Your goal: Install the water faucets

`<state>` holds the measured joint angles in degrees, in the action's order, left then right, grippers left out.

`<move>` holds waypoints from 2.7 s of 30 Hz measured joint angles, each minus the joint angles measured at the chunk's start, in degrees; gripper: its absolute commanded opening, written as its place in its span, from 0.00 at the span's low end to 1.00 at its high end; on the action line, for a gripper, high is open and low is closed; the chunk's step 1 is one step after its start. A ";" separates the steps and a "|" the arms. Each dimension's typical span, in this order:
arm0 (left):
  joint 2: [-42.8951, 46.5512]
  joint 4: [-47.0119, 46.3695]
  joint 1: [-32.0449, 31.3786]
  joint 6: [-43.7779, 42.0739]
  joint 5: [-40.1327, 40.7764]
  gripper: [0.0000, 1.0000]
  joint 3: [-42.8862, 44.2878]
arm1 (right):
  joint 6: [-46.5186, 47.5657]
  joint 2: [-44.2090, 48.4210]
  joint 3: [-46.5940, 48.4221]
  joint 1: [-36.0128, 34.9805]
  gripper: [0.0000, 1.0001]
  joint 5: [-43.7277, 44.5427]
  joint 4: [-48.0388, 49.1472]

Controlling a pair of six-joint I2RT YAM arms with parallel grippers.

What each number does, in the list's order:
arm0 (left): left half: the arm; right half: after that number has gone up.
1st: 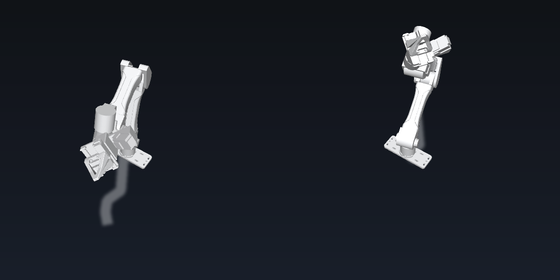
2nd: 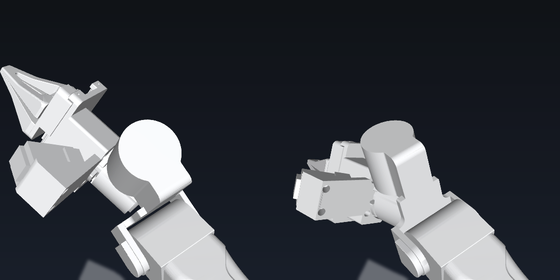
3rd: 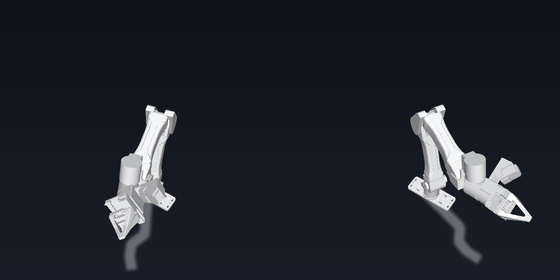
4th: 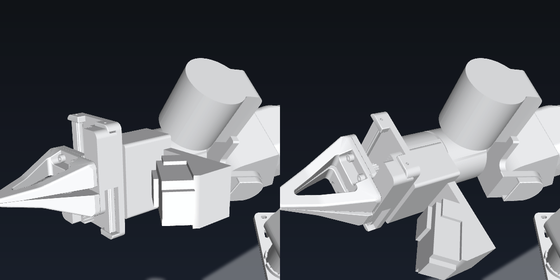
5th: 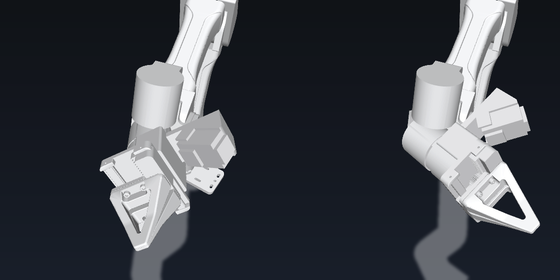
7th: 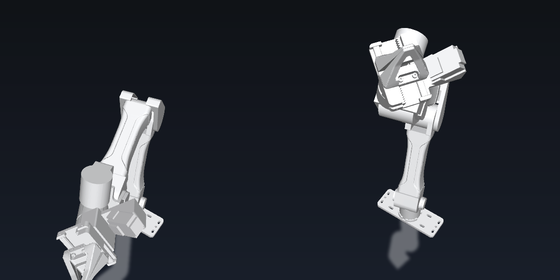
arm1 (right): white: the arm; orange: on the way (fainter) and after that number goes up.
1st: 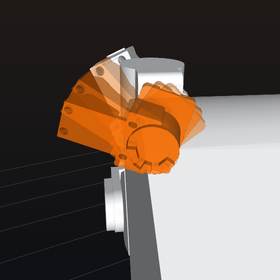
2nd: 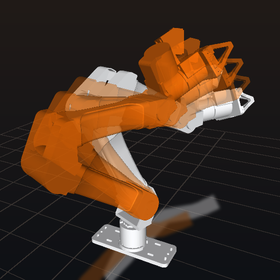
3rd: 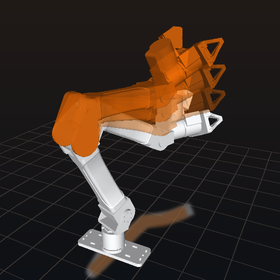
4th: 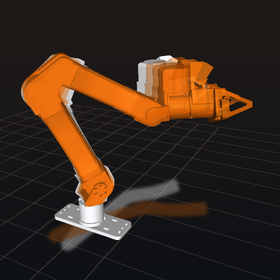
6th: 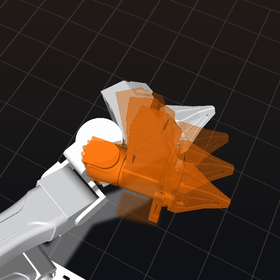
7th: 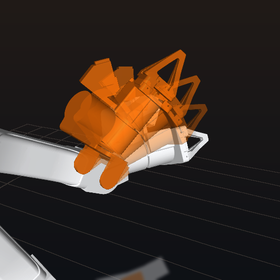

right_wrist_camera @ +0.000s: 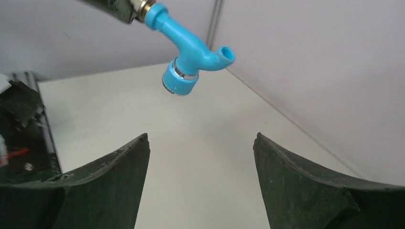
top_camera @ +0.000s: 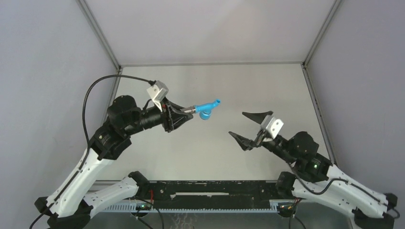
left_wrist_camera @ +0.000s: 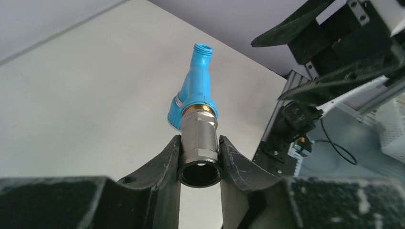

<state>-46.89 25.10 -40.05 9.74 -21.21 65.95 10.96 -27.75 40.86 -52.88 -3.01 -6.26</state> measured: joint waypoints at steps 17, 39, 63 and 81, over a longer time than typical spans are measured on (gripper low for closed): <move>-16.90 5.62 16.90 28.74 -28.48 0.00 7.61 | 69.85 -22.21 -16.02 -23.98 1.00 31.82 41.09; -19.71 3.37 17.35 35.74 -41.29 0.00 5.01 | 86.03 -34.49 -14.25 -23.12 0.48 32.33 57.44; -17.55 4.39 15.85 24.98 -41.35 0.00 4.35 | 22.93 -18.10 4.85 -6.97 0.00 -4.04 8.39; 1.73 -4.83 7.43 6.19 -18.88 0.00 -7.30 | -56.52 -34.18 10.80 23.34 0.00 -52.57 27.06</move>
<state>-45.17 20.27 -32.62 15.92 -40.10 58.65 -45.56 -61.93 51.66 -29.54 -55.57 20.80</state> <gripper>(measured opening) 0.342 0.370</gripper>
